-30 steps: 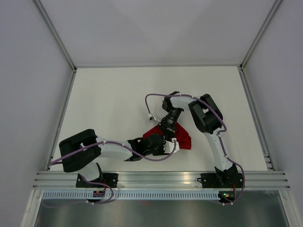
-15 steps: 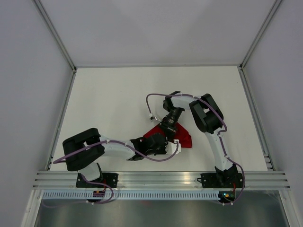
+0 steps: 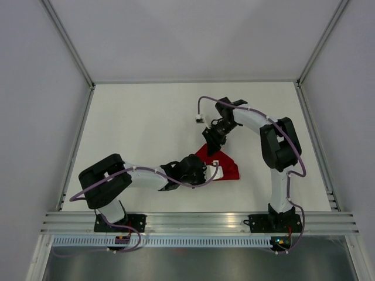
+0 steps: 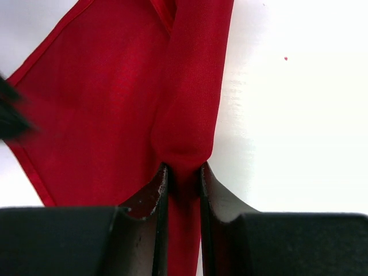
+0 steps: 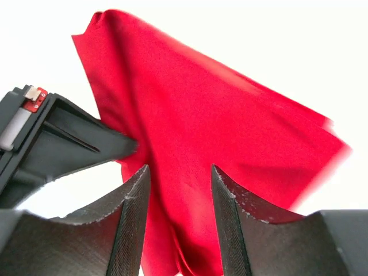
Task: Fold the napkin, place the utensils inside, and roll it up
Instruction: Roll the napkin with the utensil
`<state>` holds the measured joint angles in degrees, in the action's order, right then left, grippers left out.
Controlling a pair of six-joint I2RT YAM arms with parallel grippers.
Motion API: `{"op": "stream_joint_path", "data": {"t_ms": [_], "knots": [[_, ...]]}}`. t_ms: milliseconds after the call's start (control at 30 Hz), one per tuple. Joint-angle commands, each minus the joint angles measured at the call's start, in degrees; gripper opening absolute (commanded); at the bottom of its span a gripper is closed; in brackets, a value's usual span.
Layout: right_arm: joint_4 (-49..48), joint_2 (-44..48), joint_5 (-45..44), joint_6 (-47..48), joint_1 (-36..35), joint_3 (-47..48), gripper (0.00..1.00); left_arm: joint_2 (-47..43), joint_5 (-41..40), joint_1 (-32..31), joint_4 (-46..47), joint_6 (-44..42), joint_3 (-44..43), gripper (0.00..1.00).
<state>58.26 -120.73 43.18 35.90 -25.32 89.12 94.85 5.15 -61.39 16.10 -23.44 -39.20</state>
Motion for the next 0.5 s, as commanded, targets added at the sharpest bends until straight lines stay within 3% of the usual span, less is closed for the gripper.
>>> {"op": "stream_joint_path", "data": {"t_ms": [0,133,267,467], "knots": [[-11.9,7.9,0.3,-8.4,6.3,-1.2,0.52,2.4,8.5,3.3,-2.6,7.6,0.5,0.02],[-15.2,11.4,5.7,-11.7,14.1,-2.5,0.53,3.1,12.2,5.5,-2.9,10.1,-0.1,0.02],[-13.3,15.1,8.9,-7.6,20.2,-4.1,0.53,4.6,18.3,8.9,-6.6,12.1,-1.9,0.02],[-21.8,28.9,4.8,-1.8,20.7,-18.8,0.53,9.4,30.1,16.2,-14.1,14.6,-7.9,0.02]]}}
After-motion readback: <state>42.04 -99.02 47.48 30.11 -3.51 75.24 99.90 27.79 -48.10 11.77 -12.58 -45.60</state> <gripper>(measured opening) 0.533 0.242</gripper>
